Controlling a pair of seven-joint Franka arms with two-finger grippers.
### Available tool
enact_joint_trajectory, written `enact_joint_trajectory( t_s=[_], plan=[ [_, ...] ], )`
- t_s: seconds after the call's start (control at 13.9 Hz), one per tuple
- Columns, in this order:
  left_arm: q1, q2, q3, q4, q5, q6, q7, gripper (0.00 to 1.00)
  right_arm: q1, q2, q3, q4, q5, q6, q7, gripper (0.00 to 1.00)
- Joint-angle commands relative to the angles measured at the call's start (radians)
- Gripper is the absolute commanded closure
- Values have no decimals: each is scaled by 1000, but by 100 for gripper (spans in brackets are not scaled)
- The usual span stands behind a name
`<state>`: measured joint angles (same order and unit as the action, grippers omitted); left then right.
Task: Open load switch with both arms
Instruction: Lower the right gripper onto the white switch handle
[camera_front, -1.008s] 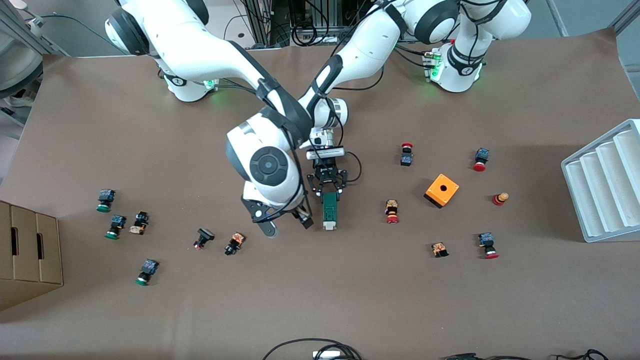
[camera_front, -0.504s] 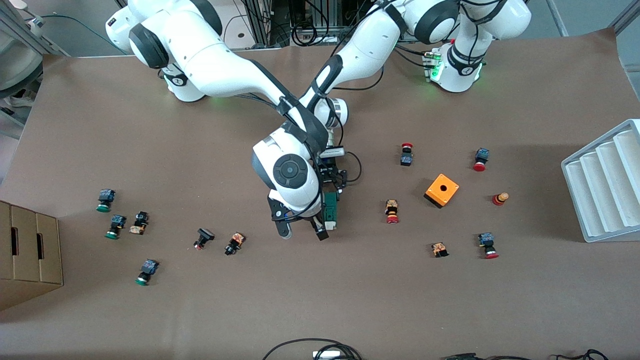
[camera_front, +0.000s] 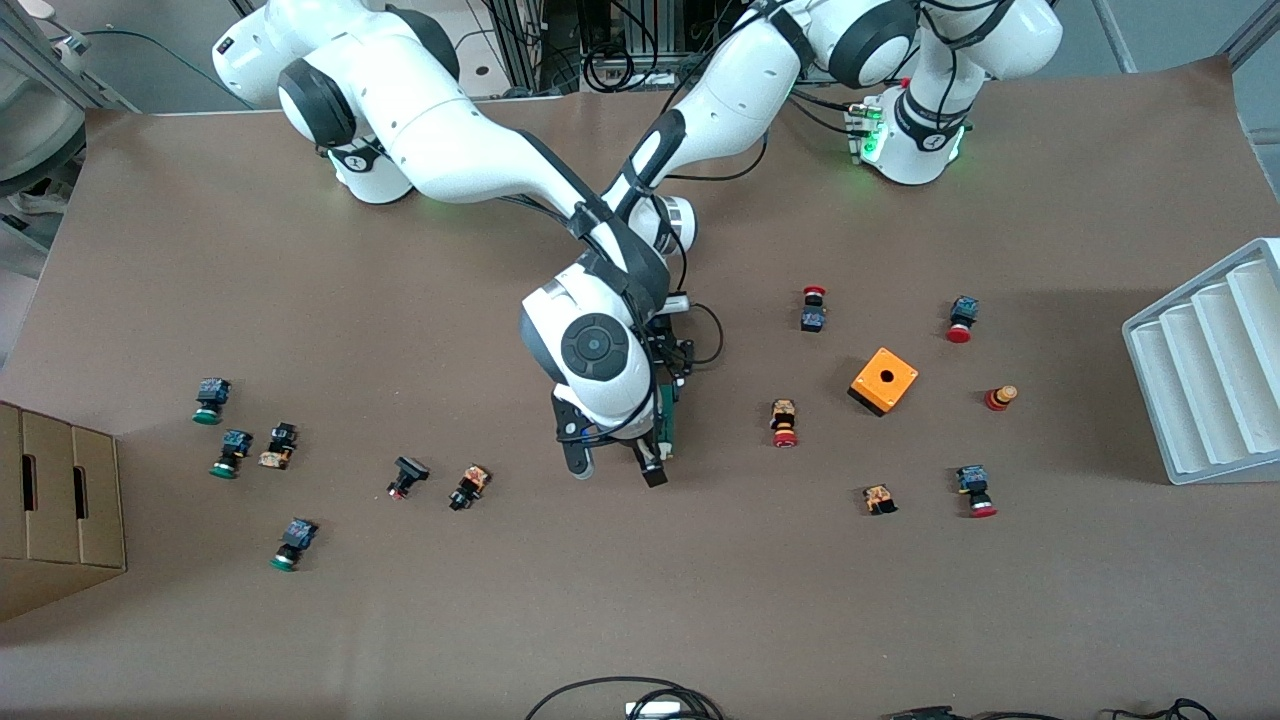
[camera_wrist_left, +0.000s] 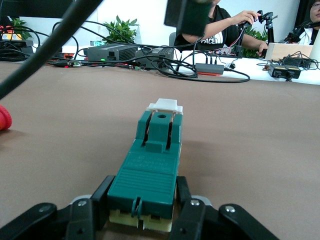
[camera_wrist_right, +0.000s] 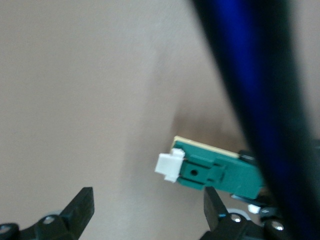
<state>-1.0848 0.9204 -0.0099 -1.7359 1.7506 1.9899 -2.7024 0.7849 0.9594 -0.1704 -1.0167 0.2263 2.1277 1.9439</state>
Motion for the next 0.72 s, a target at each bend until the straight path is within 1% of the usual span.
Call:
enact_joint_trajectory(
  t_s=[0.0, 0.14, 0.29, 0.36, 0.5, 0.58, 0.65],
  plan=[
    [2, 14, 1, 24, 18, 9, -7, 45, 8, 84, -21, 101, 31, 56, 55, 6],
    [2, 14, 2, 26, 18, 10, -7, 45, 8, 88, -21, 101, 31, 95, 61, 8],
    [2, 14, 2, 27, 18, 10, -7, 45, 8, 88, -21, 99, 31, 87, 61, 8],
    [2, 14, 1, 26, 18, 10, -7, 45, 8, 85, -21, 98, 31, 74, 59, 8],
    [2, 12, 2, 26, 18, 10, -7, 45, 8, 79, -21, 96, 30, -4, 50, 13],
    [2, 14, 1, 27, 18, 10, -7, 45, 10, 79, -21, 96, 30, -23, 50, 17],
    [2, 14, 2, 26, 18, 10, -7, 45, 10, 81, -21, 96, 30, -23, 50, 17]
  ],
)
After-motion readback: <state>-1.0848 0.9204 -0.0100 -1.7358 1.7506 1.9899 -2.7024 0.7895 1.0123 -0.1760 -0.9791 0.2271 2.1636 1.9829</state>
